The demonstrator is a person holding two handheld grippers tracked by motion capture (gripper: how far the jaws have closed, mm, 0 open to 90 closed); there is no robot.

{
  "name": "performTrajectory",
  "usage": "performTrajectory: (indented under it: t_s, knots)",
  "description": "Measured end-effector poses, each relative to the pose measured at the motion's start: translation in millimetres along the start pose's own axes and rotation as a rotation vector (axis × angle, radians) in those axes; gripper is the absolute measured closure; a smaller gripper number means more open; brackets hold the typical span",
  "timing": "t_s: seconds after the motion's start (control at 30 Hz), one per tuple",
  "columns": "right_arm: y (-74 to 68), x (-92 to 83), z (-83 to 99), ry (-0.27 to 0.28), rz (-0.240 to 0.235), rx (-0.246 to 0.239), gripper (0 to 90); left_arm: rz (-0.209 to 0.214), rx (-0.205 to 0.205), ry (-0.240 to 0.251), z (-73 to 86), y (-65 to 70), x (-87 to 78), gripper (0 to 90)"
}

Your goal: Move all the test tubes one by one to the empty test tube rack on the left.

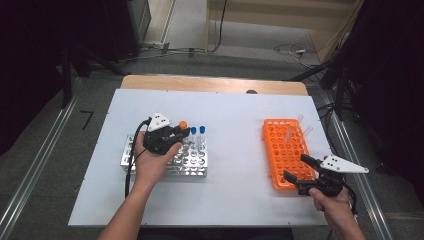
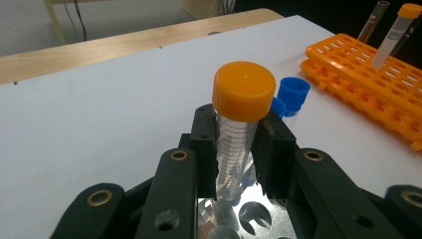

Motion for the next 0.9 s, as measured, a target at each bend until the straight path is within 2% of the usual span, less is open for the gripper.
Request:
performTrajectory:
  t_s: [0.17, 0.43, 0.53, 0.73, 0.9]
  knots:
    - [0.5, 0.6, -0.1, 0.001, 0.000, 0.003, 5.4, 0.018, -0.012, -0.021, 2.4, 1.4, -0.1, 70.7]
    - [1.3, 0.8, -0.4, 0.001, 0.004, 0.002, 5.5, 0.032, -0.013, -0.001, 6.9, 4.7, -7.1, 52.0]
    - [2.2, 1.1, -1.4, 0.004, 0.006, 0.007, 5.5, 0.047, -0.011, 0.015, 8.6, 7.8, -11.4, 42.2]
    - [5.8, 0.1, -5.8, 0.008, 0.028, 0.022, 6.7, 0.062, -0.016, 0.039, 13.3, 17.7, -19.9, 15.2]
    - [11.1, 0.0, -10.0, 0.015, 0.049, 0.044, 6.9, 0.092, 0.002, 0.061, 17.3, 27.9, -30.3, 1.1]
Point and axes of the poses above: each handheld gripper's, and its own axes: x roughly forward along the jaws, z roughly out of its underside, y roughly to its right, the point moved 2 cm from there along x, roughly forward along the jaws, and after that the axes turned 14 degrees about -y, right-handed, at the moved point
